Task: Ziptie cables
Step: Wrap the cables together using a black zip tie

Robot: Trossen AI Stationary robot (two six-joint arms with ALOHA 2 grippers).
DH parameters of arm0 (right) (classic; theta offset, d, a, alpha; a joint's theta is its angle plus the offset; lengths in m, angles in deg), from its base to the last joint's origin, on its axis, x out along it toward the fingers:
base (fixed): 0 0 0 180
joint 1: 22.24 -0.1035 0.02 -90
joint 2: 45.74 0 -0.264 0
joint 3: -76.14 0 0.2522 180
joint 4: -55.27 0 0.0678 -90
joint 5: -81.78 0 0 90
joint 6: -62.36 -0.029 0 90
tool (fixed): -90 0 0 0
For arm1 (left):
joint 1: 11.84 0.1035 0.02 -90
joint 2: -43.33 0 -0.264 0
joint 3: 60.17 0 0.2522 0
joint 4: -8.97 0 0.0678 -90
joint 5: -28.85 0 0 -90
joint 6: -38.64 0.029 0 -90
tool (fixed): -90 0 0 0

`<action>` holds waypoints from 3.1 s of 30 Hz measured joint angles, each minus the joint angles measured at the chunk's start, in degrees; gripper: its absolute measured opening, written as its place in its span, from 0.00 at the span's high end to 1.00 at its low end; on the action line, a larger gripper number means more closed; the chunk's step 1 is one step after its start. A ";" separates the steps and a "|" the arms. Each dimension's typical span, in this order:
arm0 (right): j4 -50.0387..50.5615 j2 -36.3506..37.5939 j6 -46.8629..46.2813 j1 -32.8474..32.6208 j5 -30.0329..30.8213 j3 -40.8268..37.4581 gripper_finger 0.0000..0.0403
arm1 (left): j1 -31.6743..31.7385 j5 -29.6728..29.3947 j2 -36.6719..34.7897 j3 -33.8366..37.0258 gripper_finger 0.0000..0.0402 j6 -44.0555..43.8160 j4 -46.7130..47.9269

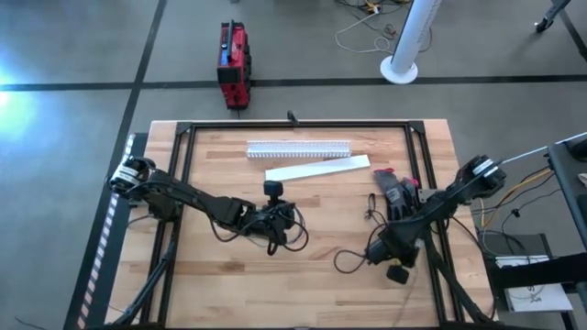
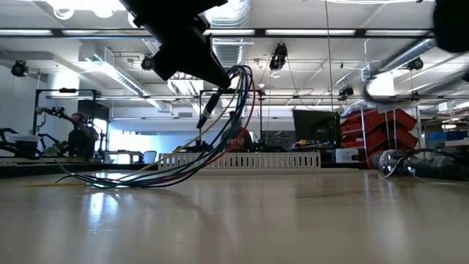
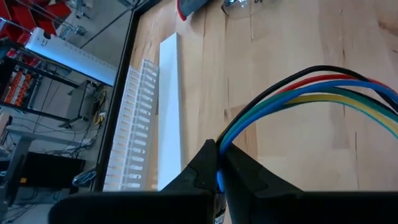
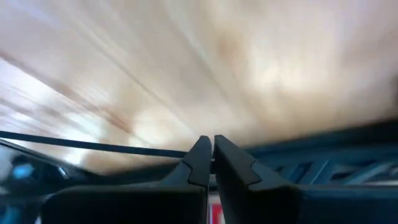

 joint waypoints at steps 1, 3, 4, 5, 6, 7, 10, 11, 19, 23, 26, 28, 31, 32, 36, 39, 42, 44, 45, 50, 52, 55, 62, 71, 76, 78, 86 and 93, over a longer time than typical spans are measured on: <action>-0.03 1.02 0.12 0.79 2.65 0.80 1.00 | 0.05 -0.03 -0.46 0.00 1.00 0.03 0.61; 0.27 3.13 1.16 2.58 8.65 2.68 1.00 | 0.10 -0.01 -1.62 0.01 1.00 -0.02 3.12; 0.24 4.07 1.93 3.47 11.75 3.59 1.00 | 0.10 -0.01 -2.29 0.02 1.00 -0.24 4.37; 0.19 4.89 2.77 4.34 15.47 4.39 1.00 | 0.10 -0.01 -3.01 0.02 1.00 -0.43 5.77; 0.12 5.67 3.73 5.34 19.58 5.15 1.00 | 0.10 0.00 -3.71 0.02 1.00 -0.57 7.46; 0.18 6.36 4.27 6.38 23.56 5.92 1.00 | 0.10 0.00 -4.44 0.03 1.00 -0.71 9.22; -0.47 6.99 6.10 9.12 35.05 8.10 1.00 | 0.08 0.03 -6.81 0.58 1.00 -2.50 13.34; -0.38 6.97 6.99 9.95 38.37 8.70 1.00 | 0.08 0.07 -7.71 0.94 1.00 -3.13 14.11; -11.82 4.29 15.10 16.16 50.41 11.06 1.00 | -0.23 0.12 -16.89 7.52 1.00 -5.43 14.61; -20.61 0.91 21.60 18.66 50.35 10.94 1.00 | -0.23 0.17 -21.41 12.61 1.00 -1.14 5.18; -26.85 -2.15 25.55 20.79 50.24 10.95 1.00 | -0.16 4.99 -23.30 18.16 1.00 7.59 -6.90; -30.25 -3.94 27.08 22.22 50.17 10.95 1.00 | -0.10 8.57 -23.46 21.93 1.00 12.71 -15.40; -33.54 -5.63 29.24 24.33 49.80 10.93 1.00 | -0.09 10.56 -22.37 26.74 1.00 18.54 -29.50; -34.17 -5.91 29.60 24.82 49.79 10.93 1.00 | -0.10 10.69 -21.56 27.96 1.00 20.17 -33.48; -35.46 -6.41 30.69 26.17 49.80 10.93 1.00 | -0.29 13.82 -16.97 29.51 1.00 22.73 -45.29; -36.61 -6.41 31.60 26.51 49.82 10.93 1.00 | -0.36 12.27 -11.63 26.84 1.00 22.66 -46.83; -37.78 -6.41 32.12 26.61 50.22 10.93 1.00 | -0.29 6.60 -5.47 22.16 1.00 24.23 -46.76; -38.05 -6.41 32.21 26.61 50.24 10.93 1.00 | -0.28 4.39 -2.23 19.15 1.00 26.24 -46.65; -38.11 -6.41 32.22 26.61 50.24 10.93 1.00 | -0.36 4.36 -0.67 17.48 1.00 26.59 -46.18; -38.28 -6.36 32.99 26.61 50.22 10.93 1.00 | -2.24 4.62 4.02 10.33 1.00 26.29 -37.47; -38.17 -6.36 33.27 26.65 50.24 10.91 1.00 | -3.21 4.87 4.57 8.35 0.99 25.18 -32.96; -38.42 -6.36 34.71 26.75 50.24 10.91 1.00 | -4.10 7.73 4.67 6.57 0.97 22.73 -29.86; -40.58 -6.41 36.67 26.76 50.21 10.91 1.00 | -4.25 10.56 4.51 6.47 0.85 21.60 -29.72; -41.04 -6.41 40.09 26.85 50.21 10.91 1.00 | -6.55 7.00 1.65 6.49 0.66 21.32 -28.14; -42.37 -6.41 42.90 26.87 50.06 10.91 1.00 | -6.78 6.04 1.06 6.50 0.59 20.10 -29.68; -42.31 -6.41 44.00 26.87 50.06 10.93 1.00 | -7.10 5.03 1.08 6.51 0.56 19.31 -28.89; -42.84 -6.41 48.51 26.87 50.00 11.78 1.00 | -8.92 1.80 0.49 6.51 0.52 16.69 -26.66; -49.03 -6.94 51.16 26.87 45.62 11.84 1.00 | -15.24 -5.80 -3.77 6.56 0.57 1.49 -10.57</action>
